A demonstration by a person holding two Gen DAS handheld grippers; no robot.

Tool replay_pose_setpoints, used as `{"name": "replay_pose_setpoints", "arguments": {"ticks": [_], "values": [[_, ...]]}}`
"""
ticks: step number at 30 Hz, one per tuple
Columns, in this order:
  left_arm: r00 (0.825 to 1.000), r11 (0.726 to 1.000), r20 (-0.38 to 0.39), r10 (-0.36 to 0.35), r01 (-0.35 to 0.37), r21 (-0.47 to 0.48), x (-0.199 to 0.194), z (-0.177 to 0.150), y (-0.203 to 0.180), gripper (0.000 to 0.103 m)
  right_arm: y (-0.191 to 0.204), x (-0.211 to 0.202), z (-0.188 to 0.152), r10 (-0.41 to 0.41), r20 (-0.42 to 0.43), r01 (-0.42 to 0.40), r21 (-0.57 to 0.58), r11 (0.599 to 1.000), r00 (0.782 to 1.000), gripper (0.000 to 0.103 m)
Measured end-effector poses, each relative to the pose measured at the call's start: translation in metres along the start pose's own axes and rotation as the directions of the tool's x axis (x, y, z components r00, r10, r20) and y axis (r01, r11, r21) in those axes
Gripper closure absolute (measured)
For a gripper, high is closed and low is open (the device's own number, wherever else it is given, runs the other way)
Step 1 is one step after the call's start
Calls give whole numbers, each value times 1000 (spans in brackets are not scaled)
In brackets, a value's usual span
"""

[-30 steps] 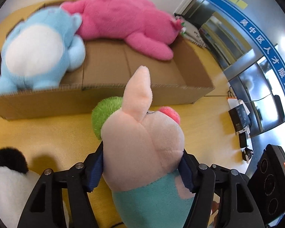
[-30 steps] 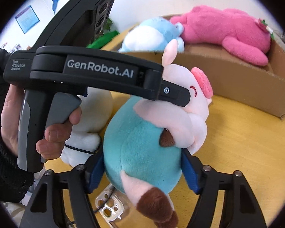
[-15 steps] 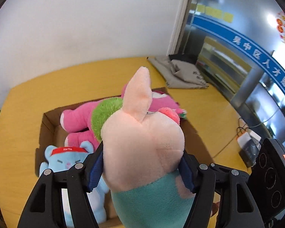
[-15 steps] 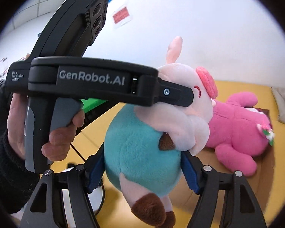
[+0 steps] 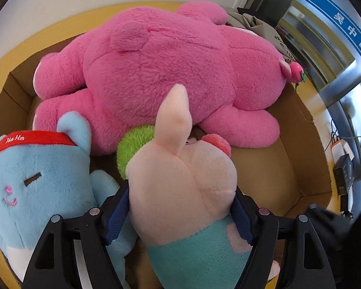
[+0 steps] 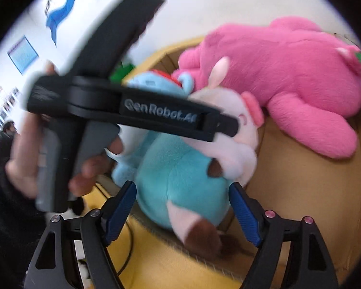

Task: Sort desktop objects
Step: 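Lift the pig with both grippers and lower it beside the blue cat, then open both grippers and withdraw them from the box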

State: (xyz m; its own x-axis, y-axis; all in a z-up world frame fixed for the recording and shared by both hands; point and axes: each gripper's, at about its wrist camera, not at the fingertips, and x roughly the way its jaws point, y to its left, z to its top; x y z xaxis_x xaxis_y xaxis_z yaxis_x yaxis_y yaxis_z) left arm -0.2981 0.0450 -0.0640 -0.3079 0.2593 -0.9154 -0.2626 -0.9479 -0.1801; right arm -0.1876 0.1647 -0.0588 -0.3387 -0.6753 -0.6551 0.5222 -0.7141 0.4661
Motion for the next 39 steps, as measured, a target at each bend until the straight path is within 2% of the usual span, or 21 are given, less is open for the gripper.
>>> {"name": "replay_pose_setpoints", "arguments": {"ticks": [3, 5, 6, 7, 8, 10, 13, 16, 18, 21, 22, 24, 26, 27, 28, 29, 30, 32, 34, 37, 39], "values": [[1000, 1000, 0, 14, -14, 5, 2, 1, -3, 20, 0, -24, 5, -2, 59, 2, 1, 1000, 998, 23], [1000, 1000, 1, 19, -19, 1, 2, 2, -5, 19, 4, -17, 7, -51, 14, 52, -27, 998, 999, 23], [1000, 1000, 2, 23, -23, 2, 2, 2, -6, 19, 5, -10, 6, -67, -17, 67, -32, 997, 998, 27], [1000, 1000, 3, 26, -26, 2, 2, 2, -6, 19, 5, 2, 2, -72, -57, 71, -26, 997, 996, 36], [1000, 1000, 3, 21, -21, -3, 2, 1, -6, 19, 5, 10, -2, -65, -84, 64, -13, 998, 994, 37], [1000, 1000, 10, 13, -13, -12, 0, 0, -5, 19, 4, 18, -8, -31, -99, 33, 21, 999, 995, 37], [999, 1000, 33, 7, -6, -17, -9, -4, -4, 19, 9, 25, -10, -27, -103, 29, 20, 999, 994, 37], [995, 999, 100, -23, 26, -28, -35, -9, -6, 20, 10, 21, -11, -17, -92, 19, 18, 1000, 996, 36], [987, 999, 158, -28, 31, -19, -58, -17, -10, 19, 11, 9, -13, -5, -61, 7, 25, 1000, 998, 34], [976, 1000, 218, 10, -8, -8, -86, -31, -17, 19, 13, -11, -15, 19, -9, -18, 34, 999, 1000, 32], [972, 1000, 236, 18, -18, -5, -96, -38, -21, 19, 14, -20, -16, 35, 25, -36, 36, 999, 999, 22], [959, 1000, 283, 24, -22, -8, -117, -55, -25, 14, 14, -41, -17, 59, 112, -64, 47, 997, 992, 19], [945, 999, 326, 31, -20, -35, -135, -68, -29, 12, 18, -66, -19, 79, 208, -96, 70, 993, 975, 14], [936, 998, 350, 45, -28, -53, -144, -78, -29, 9, 20, -76, -19, 74, 247, -96, 78, 992, 966, 4], [926, 997, 374, 59, -35, -71, -153, -88, -29, 6, 21, -84, -19, 50, 276, -75, 81, 994, 960, 0], [915, 995, 397, 74, -42, -89, -162, -97, -30, 1, 23, -92, -20, 15, 303, -42, 85, 995, 953, 0], [902, 993, 422, 92, -52, -105, -169, -107, -32, 0, 28, -99, -22, -24, 318, -5, 91, 996, 948, 0], [881, 988, 455, 134, -83, -130, -183, -125, -34, 0, 35, -107, -21, -76, 319, 46, 102, 994, 945, 0], [862, 982, 478, 169, -105, -158, -194, -144, -38, 0, 37, -114, -24, -162, 295, 140, 92, 986, 942, 0], [854, 974, 480, 198, -117, -193, -200, -164, -39, 0, 34, -120, -15, -265, 255, 252, 85, 964, 930, 0], [853, 969, 474, 217, -131, -208, -200, -174, -40, 0, 37, -115, -17, -346, 244, 342, 57, 938, 906, 0]]}}
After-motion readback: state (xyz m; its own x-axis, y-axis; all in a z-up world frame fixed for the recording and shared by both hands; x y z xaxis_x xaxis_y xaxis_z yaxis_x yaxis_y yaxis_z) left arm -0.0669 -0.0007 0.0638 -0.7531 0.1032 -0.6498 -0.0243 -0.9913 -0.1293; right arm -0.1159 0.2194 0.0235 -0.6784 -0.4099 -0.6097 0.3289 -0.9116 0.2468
